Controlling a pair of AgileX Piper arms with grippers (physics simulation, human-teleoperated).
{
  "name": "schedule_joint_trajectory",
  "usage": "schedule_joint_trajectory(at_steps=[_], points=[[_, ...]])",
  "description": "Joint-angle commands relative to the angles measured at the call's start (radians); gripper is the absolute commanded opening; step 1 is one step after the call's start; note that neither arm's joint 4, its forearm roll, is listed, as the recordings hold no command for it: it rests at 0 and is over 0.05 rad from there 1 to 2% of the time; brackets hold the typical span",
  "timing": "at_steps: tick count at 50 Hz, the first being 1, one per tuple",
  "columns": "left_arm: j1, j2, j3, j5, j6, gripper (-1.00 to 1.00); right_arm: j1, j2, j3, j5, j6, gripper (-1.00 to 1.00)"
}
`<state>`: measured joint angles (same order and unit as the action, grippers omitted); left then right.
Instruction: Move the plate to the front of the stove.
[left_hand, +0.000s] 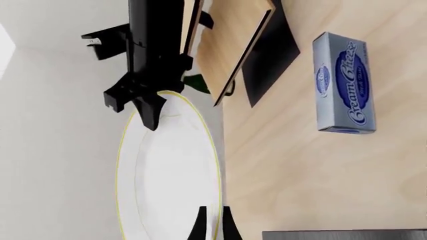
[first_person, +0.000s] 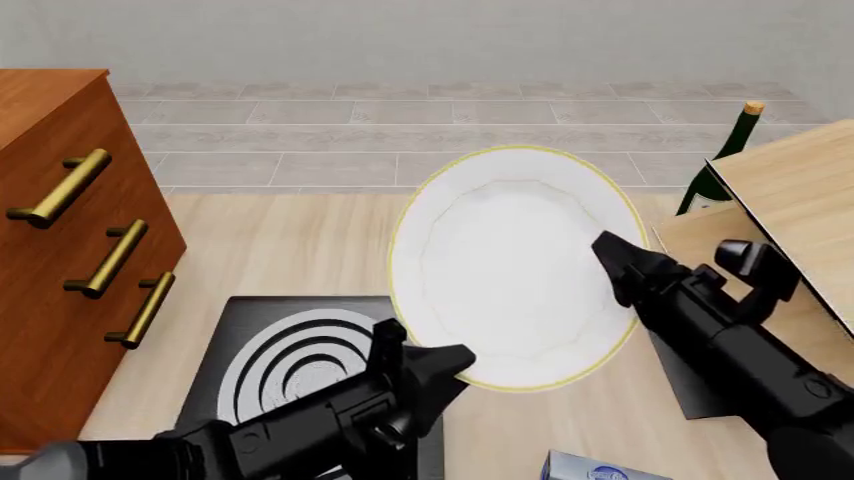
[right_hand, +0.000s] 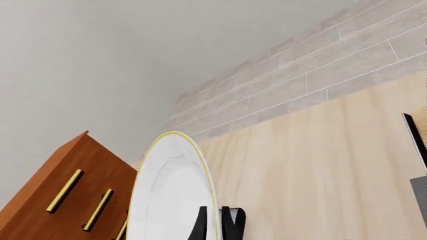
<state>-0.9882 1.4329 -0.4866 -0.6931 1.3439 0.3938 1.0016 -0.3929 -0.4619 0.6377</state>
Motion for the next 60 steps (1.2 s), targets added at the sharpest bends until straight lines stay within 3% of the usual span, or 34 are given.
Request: schedule_joint_trajectory(at_steps=[1, 22, 23, 42, 60], points=[[-0.006, 0.003, -0.007, -0.019, 0.009, -1.00, 0.016, -0.014, 0.006, -0.001, 0.008, -1.00], [-0.002, -0.011, -0.010, -0.008, 0.008, -1.00, 0.036, -0.037, 0.006, 0.014, 0.006, -1.00], [0.005, -0.010, -0.015, -0.021, 0.007, 1.00, 0.036, -0.037, 0.007, 0.014, 0.006, -1.00], [0.014, -0.011, -0.010, -0.025, 0.020, 1.00, 0.028, -0.044, 0.006, 0.010, 0.015, -1.00], [0.021, -0.057, 0.010, -0.016, 0.003, 1.00, -0.069, -0.068, -0.072, 0.072, 0.027, -1.00]])
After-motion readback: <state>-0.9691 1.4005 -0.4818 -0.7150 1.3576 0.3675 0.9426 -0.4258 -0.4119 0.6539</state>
